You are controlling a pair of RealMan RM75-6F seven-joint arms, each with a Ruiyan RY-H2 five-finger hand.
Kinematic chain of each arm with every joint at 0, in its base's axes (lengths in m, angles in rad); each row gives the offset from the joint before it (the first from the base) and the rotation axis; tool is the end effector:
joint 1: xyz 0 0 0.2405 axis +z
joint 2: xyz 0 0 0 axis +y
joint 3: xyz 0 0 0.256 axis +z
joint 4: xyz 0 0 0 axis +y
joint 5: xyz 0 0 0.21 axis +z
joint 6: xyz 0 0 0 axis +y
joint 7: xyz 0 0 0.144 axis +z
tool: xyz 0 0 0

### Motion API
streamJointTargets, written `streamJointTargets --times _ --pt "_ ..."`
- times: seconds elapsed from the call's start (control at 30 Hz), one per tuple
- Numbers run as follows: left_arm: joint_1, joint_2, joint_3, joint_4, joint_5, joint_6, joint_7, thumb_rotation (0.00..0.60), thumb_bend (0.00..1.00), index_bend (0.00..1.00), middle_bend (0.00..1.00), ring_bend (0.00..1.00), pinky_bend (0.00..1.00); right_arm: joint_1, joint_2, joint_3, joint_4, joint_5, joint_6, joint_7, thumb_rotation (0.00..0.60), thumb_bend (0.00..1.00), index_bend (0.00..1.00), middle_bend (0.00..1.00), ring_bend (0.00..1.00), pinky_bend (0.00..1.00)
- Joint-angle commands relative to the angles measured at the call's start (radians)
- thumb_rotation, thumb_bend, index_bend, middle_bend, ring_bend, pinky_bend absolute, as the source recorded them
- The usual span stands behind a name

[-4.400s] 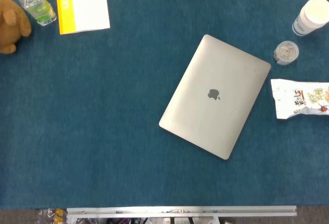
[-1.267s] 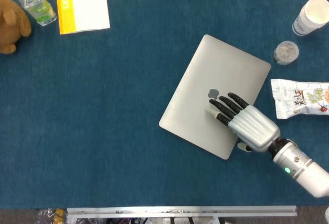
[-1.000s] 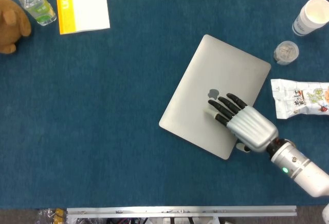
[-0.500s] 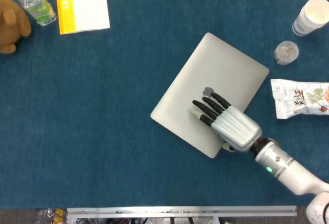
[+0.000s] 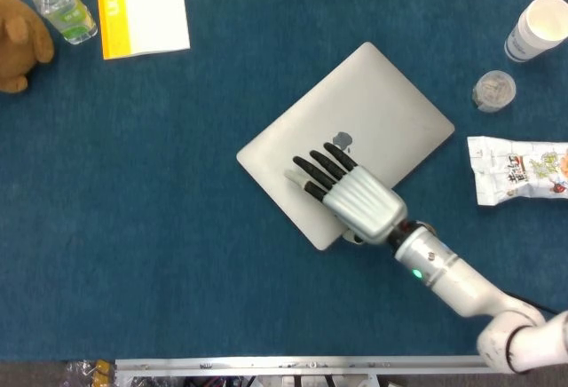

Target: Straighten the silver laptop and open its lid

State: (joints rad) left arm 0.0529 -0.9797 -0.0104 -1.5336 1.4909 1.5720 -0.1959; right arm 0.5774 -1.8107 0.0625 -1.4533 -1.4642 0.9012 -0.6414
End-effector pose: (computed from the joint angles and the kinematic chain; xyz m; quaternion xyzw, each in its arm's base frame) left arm -0.3516 0.1273 0.2214 -0.5567 -0.4023 -0.3578 0.6327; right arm -0.1180 -0.2326 -0.1116 0.8569 -0.2338 0.3361 0.3133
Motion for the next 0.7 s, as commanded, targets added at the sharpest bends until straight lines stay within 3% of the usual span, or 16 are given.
streamJointTargets --times 0.03,0.4,0.7 --pt "0.001 0.000 0.000 0.003 -0.001 0.000 -0.003 0.600 0.25 0.00 0.00 0.00 0.04 0.026 -0.037 0.023 0.031 0.018 -0.009 -0.013 0.600 0.00 0.00 0.02 0.00 0.06" --pt "-0.002 0.004 -0.008 0.010 -0.005 -0.002 -0.012 0.600 0.25 0.00 0.00 0.00 0.04 0.099 -0.158 0.092 0.142 0.077 -0.016 -0.022 0.600 0.00 0.00 0.02 0.00 0.06" --pt "-0.026 0.043 -0.016 -0.029 0.033 0.001 0.012 0.600 0.25 0.00 0.00 0.00 0.04 0.099 -0.082 0.122 0.018 0.106 0.031 0.009 0.600 0.00 0.00 0.02 0.00 0.06"
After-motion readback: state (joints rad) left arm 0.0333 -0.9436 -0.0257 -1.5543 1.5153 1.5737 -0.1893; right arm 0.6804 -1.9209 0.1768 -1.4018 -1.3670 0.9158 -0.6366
